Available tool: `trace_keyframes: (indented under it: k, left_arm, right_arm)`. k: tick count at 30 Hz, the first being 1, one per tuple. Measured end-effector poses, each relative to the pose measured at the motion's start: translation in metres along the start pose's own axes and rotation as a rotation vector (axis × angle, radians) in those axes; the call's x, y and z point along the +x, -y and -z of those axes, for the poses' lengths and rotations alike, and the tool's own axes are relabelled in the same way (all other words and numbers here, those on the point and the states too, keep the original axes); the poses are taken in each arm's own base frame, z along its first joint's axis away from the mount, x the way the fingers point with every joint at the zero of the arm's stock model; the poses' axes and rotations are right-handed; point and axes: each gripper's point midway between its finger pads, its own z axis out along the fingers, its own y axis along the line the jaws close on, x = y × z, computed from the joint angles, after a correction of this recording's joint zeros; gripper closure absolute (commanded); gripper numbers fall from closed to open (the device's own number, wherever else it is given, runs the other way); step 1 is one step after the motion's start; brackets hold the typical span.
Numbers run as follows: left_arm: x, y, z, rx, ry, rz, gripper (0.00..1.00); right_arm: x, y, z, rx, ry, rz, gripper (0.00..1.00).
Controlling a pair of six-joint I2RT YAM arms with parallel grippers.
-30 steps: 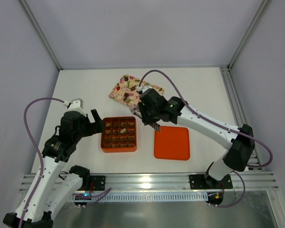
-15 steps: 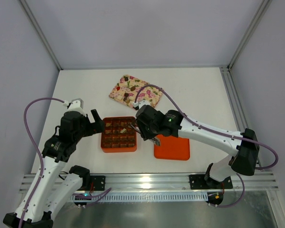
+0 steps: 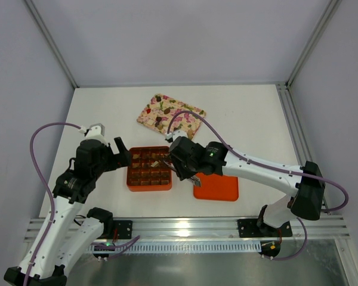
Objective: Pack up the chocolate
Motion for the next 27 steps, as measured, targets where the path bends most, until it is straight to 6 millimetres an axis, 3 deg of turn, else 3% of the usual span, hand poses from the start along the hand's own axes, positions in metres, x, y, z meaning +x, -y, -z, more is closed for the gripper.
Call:
trace_keyframes:
  k: [20, 27]
  left_arm:
    - [0.0, 0.0, 0.0, 0.0, 0.0, 0.0, 0.0]
    - [0.0, 0.0, 0.0, 0.0, 0.0, 0.0, 0.0]
  right_arm:
    - [0.007, 0.0, -0.003, 0.007, -0.013, 0.004, 0.57]
    - [-0.007, 0.022, -0.001, 0.059, 0.015, -0.034, 0.55]
